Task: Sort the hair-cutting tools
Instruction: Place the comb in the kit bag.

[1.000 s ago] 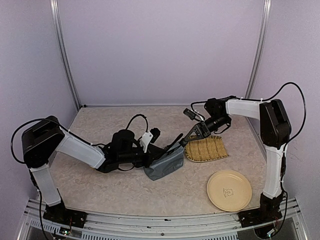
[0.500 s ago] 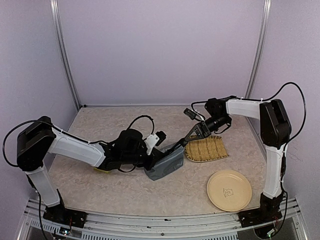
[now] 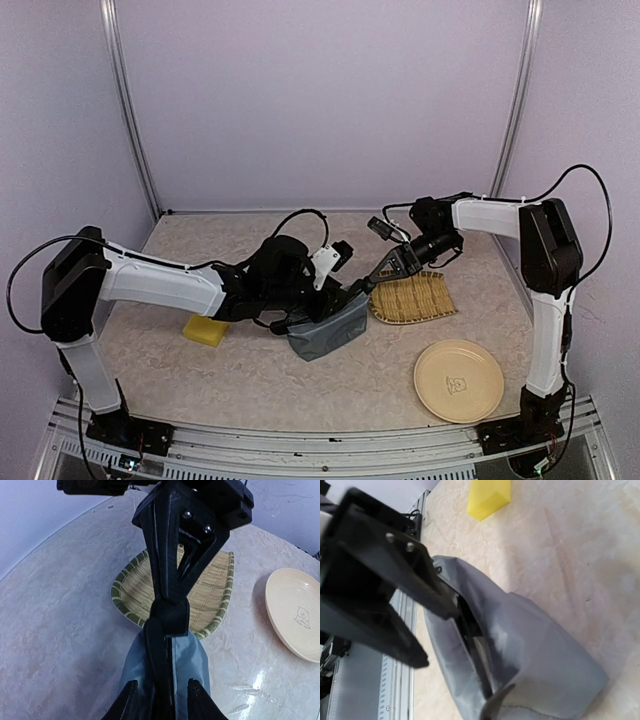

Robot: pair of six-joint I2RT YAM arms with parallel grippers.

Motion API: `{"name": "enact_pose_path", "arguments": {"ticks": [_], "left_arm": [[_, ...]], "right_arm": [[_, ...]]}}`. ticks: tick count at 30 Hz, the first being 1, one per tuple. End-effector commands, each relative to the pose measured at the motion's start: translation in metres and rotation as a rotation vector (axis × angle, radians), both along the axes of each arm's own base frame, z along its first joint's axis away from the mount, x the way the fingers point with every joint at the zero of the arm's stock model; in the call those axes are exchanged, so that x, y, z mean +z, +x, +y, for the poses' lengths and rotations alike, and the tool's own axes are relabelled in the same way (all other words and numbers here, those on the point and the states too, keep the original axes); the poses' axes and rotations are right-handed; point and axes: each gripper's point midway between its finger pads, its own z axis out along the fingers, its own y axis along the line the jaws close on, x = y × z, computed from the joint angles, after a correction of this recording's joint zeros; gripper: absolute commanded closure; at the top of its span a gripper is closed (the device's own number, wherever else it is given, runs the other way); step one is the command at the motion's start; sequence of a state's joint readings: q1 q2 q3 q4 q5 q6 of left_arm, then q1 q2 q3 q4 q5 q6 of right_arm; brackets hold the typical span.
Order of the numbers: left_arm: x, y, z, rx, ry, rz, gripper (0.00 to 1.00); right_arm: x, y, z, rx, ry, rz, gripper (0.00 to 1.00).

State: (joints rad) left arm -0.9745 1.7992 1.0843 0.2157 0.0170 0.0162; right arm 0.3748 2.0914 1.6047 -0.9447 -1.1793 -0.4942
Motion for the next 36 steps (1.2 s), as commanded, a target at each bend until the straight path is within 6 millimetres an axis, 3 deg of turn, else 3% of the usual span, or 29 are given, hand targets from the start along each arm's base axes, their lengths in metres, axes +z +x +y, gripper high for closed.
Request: {"name": "enact_pose_path", "arguments": {"ticks": [1, 11, 20, 25, 36], "left_arm": [[-0.008, 0.015, -0.012, 0.005, 0.028, 0.022, 0.69], [-0.016, 0.023, -0.018, -0.055, -0.052, 0.181, 0.70], [-0.010, 0.018, -0.021, -0.091, -0.107, 0.197, 0.84], [-0.002, 0.014, -0.020, -0.105, -0.121, 0.190, 1.00], [-0.027, -0.005, -0.011, -0.110, 0.027, 0.200, 1.00]], "right_arm": [[0.019, -0.003, -0.001, 0.006, 0.055, -0.016, 0.98], [0.020, -0.004, -0.001, 0.008, 0.063, -0.012, 0.98], [0.019, -0.004, -0.001, 0.010, 0.061, -0.012, 0.98], [0.023, -0.004, -0.001, 0.012, 0.071, -0.012, 0.98], [0.024, -0.004, 0.000, 0.011, 0.073, -0.010, 0.98]]}}
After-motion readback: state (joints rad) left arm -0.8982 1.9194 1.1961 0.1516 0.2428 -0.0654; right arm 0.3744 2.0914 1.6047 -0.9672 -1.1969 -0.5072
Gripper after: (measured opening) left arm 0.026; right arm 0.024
